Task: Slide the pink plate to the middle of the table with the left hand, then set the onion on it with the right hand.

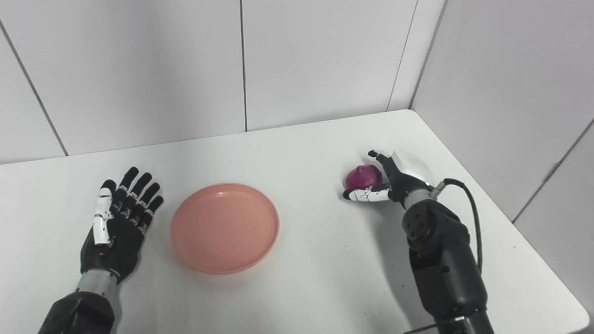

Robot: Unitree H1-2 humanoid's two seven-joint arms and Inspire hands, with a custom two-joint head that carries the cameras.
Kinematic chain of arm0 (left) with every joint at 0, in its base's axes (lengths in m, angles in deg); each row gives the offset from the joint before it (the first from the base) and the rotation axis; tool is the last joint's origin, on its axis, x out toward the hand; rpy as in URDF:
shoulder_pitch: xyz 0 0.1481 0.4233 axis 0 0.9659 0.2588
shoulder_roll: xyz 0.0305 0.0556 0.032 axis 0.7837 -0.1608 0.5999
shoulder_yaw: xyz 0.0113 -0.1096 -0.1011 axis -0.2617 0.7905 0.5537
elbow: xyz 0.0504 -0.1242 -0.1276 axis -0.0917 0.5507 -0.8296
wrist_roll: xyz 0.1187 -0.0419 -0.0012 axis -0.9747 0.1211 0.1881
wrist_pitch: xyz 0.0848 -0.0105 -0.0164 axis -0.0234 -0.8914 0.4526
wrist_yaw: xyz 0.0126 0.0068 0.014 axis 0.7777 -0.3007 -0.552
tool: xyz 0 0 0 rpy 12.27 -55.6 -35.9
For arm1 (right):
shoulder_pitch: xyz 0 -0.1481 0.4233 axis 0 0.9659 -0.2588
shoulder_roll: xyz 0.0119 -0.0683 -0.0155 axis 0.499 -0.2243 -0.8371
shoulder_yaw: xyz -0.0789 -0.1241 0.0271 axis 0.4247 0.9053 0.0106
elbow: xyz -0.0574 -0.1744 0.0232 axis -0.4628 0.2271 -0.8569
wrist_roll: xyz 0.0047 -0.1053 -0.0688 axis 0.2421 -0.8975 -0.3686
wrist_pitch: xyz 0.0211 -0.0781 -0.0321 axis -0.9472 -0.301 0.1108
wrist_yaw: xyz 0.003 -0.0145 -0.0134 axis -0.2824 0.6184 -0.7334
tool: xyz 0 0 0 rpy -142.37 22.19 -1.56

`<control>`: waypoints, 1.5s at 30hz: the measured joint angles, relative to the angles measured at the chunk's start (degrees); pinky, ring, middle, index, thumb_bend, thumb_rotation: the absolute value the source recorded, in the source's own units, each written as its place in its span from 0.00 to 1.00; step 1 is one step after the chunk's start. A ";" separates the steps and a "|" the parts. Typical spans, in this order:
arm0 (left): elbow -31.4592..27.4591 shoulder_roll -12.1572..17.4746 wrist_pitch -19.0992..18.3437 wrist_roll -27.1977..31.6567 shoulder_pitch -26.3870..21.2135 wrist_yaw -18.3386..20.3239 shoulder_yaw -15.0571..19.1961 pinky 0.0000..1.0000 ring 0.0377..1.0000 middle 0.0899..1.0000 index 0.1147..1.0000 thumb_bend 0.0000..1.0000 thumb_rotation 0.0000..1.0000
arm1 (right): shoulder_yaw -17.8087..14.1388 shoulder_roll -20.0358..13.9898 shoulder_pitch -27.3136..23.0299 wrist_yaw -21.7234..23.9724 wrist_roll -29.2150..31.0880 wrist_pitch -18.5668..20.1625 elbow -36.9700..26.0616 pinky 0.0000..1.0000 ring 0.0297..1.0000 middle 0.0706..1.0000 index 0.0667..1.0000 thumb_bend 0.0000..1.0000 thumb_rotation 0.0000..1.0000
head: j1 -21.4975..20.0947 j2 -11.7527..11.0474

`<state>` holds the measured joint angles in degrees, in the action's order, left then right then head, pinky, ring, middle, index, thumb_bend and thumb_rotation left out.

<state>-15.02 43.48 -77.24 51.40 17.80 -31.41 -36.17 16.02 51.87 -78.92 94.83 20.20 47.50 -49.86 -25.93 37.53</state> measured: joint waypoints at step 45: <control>-0.70 0.03 -1.05 -0.02 0.17 -0.04 -0.03 0.95 0.95 0.94 0.93 0.39 1.00 | 3.31 -2.48 -0.72 -6.57 5.14 0.01 -2.31 0.28 0.36 0.39 0.47 0.53 0.00 | 0.97 0.44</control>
<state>-15.72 43.51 -78.29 51.38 17.97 -31.45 -36.20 19.33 49.39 -79.64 88.26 25.34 47.51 -52.17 -24.96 37.97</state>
